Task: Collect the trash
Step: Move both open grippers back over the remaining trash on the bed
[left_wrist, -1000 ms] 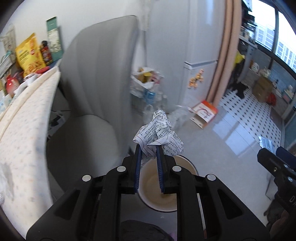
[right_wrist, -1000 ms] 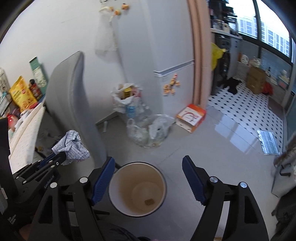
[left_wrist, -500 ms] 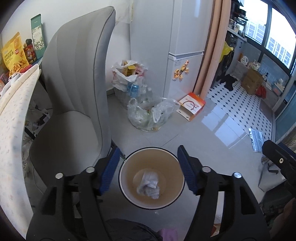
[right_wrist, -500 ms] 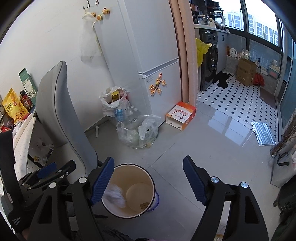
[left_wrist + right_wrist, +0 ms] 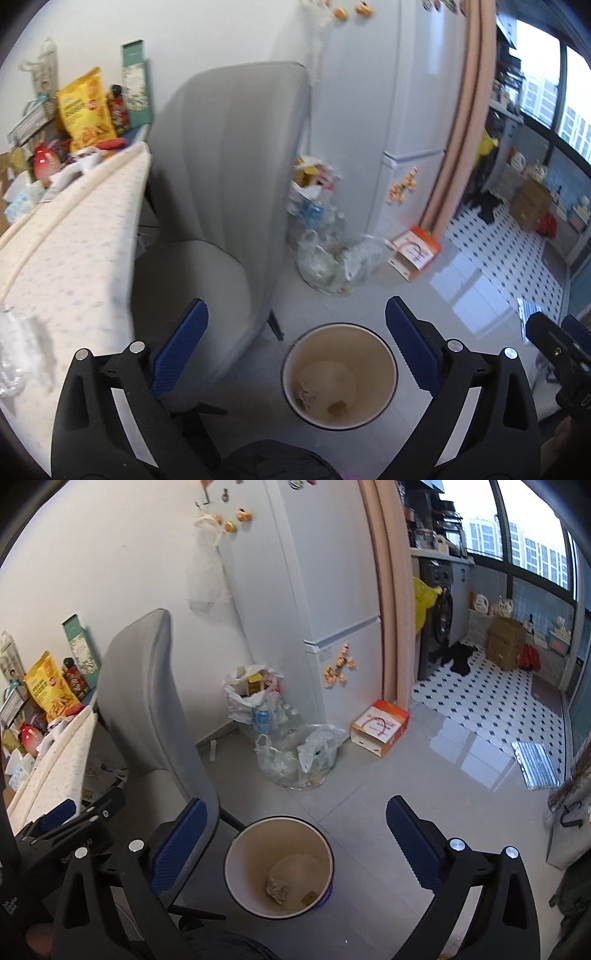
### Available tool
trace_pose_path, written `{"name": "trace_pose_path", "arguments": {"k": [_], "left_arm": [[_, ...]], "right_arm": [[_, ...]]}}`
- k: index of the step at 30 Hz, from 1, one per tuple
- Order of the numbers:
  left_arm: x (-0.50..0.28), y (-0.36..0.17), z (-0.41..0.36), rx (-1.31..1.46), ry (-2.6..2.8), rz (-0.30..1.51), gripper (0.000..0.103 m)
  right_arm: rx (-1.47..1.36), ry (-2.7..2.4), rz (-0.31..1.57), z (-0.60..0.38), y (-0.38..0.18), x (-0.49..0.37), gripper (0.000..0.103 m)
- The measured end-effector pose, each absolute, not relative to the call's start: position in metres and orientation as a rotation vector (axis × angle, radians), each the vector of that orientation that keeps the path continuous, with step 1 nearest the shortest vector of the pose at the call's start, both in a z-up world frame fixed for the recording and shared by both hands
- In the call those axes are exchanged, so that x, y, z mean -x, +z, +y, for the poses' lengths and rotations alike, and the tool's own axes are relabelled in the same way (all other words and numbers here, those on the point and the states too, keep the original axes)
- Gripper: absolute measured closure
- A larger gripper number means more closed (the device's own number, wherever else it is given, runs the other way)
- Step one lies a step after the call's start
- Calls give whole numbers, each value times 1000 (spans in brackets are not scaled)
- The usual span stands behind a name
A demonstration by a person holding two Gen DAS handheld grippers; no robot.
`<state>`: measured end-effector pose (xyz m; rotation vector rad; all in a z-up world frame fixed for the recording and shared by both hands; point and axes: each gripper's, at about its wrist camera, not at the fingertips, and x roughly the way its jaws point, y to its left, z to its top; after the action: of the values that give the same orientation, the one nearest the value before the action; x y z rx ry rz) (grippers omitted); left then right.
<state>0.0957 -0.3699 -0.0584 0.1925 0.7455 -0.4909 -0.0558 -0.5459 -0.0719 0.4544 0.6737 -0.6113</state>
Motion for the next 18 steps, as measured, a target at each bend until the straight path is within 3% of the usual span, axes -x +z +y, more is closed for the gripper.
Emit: {"name": "trace_pose_path", "arguments": {"k": [18], "left_arm": [[-87, -6, -201, -23, -297, 628, 6]], "right_arm": [[-295, -451, 637, -405, -12, 21, 8]]}}
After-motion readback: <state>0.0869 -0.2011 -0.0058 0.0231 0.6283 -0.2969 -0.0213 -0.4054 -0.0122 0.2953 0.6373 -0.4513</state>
